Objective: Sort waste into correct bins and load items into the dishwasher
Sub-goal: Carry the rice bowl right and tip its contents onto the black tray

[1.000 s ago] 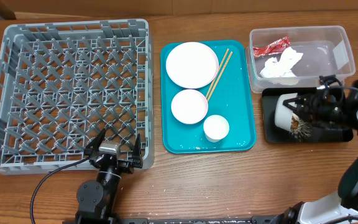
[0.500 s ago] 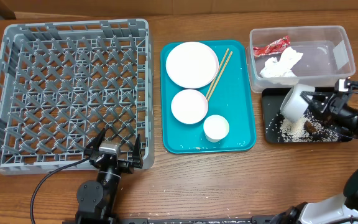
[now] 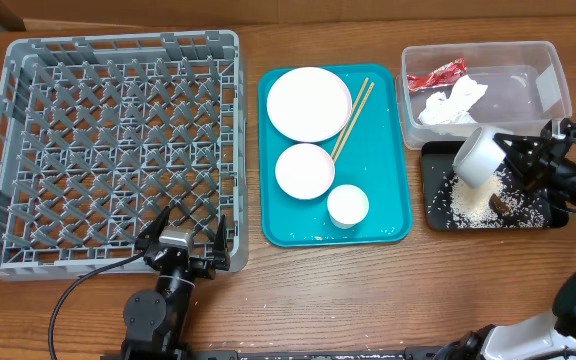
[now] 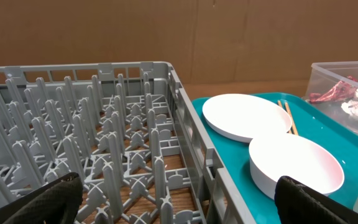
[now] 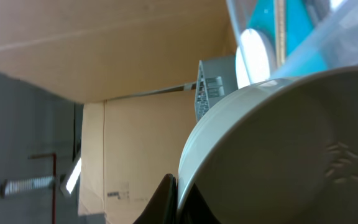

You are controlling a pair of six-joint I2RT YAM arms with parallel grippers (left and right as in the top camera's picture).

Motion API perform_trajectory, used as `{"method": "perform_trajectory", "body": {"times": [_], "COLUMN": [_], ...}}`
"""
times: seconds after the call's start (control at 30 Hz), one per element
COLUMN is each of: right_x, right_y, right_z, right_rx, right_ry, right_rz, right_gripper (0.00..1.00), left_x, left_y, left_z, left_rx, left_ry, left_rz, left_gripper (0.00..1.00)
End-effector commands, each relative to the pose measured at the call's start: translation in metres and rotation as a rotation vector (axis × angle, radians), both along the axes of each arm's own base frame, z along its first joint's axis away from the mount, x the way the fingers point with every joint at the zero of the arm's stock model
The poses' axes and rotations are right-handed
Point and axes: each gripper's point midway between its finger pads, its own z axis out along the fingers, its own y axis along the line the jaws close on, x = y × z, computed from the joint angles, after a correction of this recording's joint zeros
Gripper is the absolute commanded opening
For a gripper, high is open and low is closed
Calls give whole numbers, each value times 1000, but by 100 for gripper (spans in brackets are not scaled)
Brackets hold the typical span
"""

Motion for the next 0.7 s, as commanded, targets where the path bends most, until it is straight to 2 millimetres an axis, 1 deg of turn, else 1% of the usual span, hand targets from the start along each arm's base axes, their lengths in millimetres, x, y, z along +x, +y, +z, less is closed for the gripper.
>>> {"method": "perform_trajectory", "body": {"times": [0.0,0.43,0.57,0.67], "right_x": [0,8,9,8], "right_y": [-2,-10,-11,-19], "right_z": [-2,-12,-11,-2], "right_rx": [22,50,55,82], "right_ry": [78,221,222,179], "right_rz": [-20,-71,-72,-75], "right_gripper": [4,4,4,4], "left_x": [0,0,0,0], "left_y": [2,2,2,2], "left_z": [0,0,0,0], "left_rx": [19,19,19,19], "left_ry": [-7,-7,-7,-7], "left_rz": [7,7,7,7], "left_gripper": [100,100,100,100]}}
